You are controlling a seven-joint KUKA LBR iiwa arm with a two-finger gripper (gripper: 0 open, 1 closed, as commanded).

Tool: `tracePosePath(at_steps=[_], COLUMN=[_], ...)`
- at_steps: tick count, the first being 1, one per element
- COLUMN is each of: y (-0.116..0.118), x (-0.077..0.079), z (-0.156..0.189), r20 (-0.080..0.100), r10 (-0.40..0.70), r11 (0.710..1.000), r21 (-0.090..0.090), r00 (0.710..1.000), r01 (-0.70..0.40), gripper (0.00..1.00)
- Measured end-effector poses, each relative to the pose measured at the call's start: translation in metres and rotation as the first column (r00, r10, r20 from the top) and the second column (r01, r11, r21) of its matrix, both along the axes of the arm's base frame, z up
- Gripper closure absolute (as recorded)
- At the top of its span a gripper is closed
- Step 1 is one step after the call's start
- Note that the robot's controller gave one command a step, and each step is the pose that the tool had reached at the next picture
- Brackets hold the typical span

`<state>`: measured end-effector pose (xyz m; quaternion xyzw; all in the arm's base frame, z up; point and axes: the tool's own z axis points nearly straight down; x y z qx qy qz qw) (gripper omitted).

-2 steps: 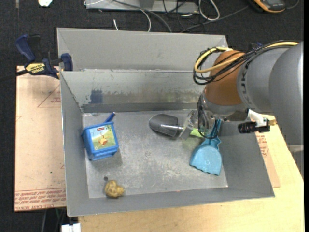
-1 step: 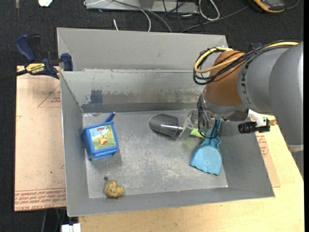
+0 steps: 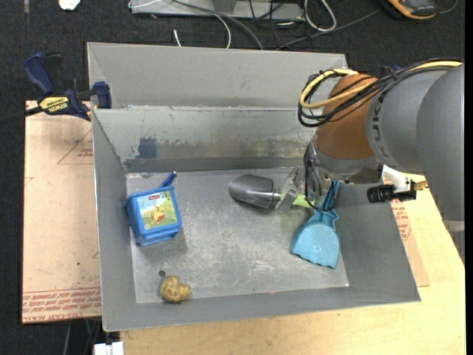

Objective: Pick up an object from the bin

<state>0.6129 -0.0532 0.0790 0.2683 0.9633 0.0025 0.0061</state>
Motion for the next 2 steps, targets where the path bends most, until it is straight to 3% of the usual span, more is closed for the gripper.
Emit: tracePosePath(at_steps=[2], y=[0.0], x=[-0.001], z=[0.091], r20=[-0.003], r10=[0.002], r11=[1.0], r21=[0.001], r00=[1.0], r01=[-0.002], gripper=[1.0])
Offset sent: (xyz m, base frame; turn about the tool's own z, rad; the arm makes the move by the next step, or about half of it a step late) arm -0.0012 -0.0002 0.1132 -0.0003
